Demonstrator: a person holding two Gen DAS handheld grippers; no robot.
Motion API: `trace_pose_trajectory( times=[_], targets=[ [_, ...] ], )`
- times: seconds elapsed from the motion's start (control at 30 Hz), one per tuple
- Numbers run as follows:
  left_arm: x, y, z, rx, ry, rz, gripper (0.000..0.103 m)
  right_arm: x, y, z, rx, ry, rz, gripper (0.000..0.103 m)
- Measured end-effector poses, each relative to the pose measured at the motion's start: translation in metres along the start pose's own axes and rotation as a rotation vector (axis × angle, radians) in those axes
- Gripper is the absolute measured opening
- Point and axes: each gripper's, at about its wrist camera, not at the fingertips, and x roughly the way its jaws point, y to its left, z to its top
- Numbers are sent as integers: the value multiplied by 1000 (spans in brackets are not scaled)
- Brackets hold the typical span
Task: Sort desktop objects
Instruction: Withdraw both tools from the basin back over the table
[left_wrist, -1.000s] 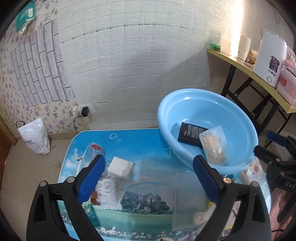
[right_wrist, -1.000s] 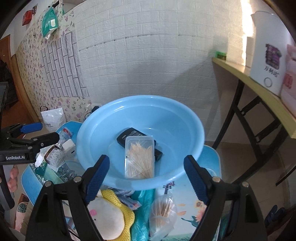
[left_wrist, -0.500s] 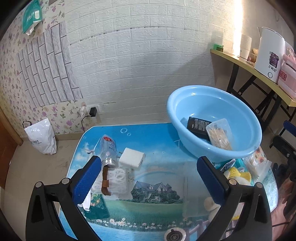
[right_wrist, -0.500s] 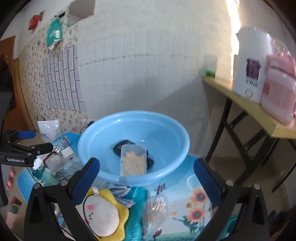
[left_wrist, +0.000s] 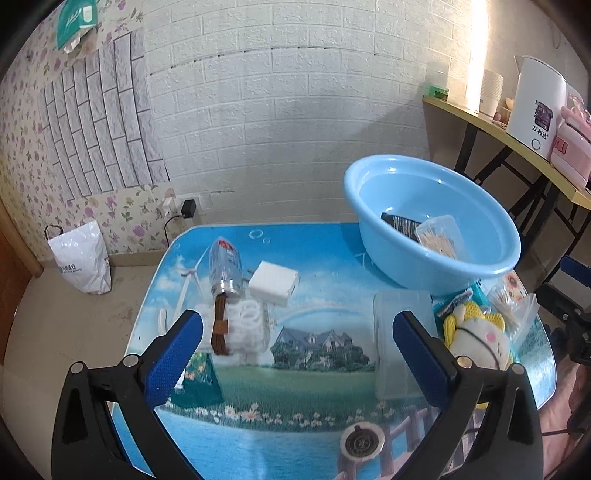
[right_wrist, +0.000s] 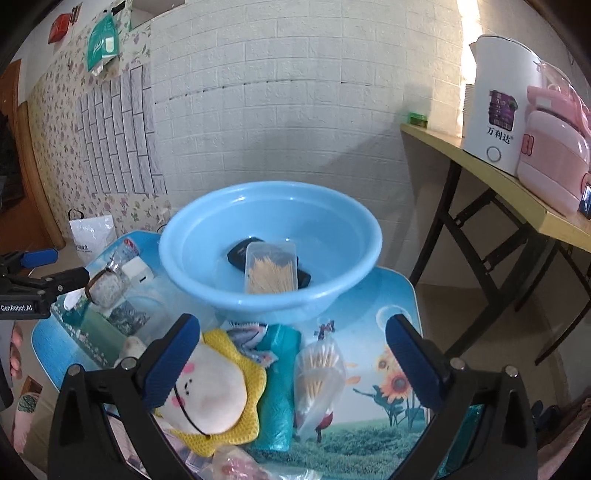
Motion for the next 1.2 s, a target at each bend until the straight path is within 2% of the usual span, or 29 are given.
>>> trace_pose_trajectory(
  times=[0.33,0.5,1.2],
  targets=[
    [-2,5,-18,-12,17,-26,103,1,4,-15,51,64,37,102],
    [-4,7,-26,-4,26,-41,103,5,11,-26,46,101,26,101],
    [0,5,-69,-10,80,-97,103,1,17,-59,77,137,9,101]
  ],
)
